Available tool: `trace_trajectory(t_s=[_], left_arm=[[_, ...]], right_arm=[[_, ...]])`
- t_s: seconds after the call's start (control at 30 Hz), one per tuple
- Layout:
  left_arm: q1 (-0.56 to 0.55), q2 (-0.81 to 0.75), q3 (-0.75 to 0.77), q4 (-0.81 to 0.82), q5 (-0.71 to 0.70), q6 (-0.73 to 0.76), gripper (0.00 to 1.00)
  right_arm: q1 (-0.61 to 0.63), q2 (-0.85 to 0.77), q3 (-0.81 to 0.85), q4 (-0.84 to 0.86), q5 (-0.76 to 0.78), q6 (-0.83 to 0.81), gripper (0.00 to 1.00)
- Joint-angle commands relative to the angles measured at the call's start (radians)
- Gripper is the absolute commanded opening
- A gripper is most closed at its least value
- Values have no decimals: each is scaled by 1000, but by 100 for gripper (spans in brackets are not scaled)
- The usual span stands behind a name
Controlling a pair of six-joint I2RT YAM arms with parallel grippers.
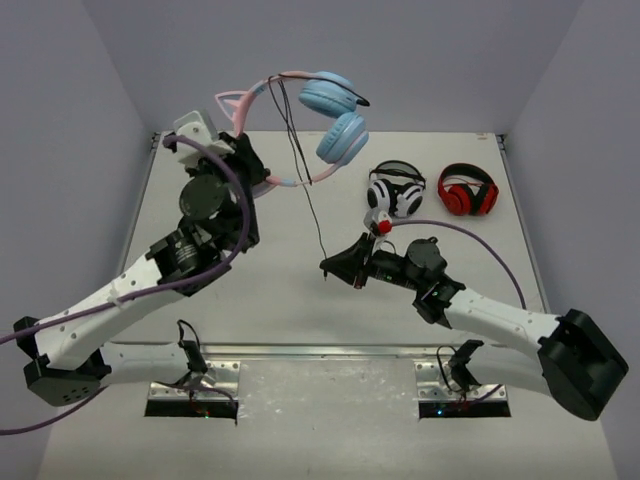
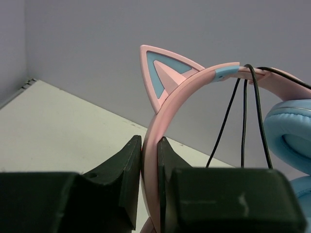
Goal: Wrap the headphones
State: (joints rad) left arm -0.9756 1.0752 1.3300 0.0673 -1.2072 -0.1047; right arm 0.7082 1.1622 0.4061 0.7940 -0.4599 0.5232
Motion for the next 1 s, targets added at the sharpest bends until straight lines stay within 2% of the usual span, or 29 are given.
trace_trajectory(t_s=[0.0,0.07,0.23,0.27,0.33,0.47,0.67,0.8,0.93,0.97], left_arm=[[115,113,145,-114,-14,-116,0],[153,140,152,-119,18,-138,0],[204,222,143,-84,12,-57,0],[206,232,106,-20,6,-37,0],[213,235,66,0,15,-16,0],[258,241,-17,-125,103,-122,0],[267,291,-178,-162,172,-156,0],[262,256,-332,-124,339,-222,0],[244,152,-515,78,522,-191,0],[242,140,-543,100,626,-169,0]], right_arm=[[60,-110,-29,-61,128,-77,1],[74,-174,-41,-111,132,-87,1],[117,-245,-10,-261,139,-146,1],[120,-259,17,-288,141,-167,1],[119,-277,54,-361,156,-208,1],[120,-309,141,-514,227,-296,1],[120,-286,298,-711,268,-406,1],[120,-239,391,-794,322,-504,1],[111,-194,438,-838,454,-601,1],[105,-182,445,-839,473,-612,1]])
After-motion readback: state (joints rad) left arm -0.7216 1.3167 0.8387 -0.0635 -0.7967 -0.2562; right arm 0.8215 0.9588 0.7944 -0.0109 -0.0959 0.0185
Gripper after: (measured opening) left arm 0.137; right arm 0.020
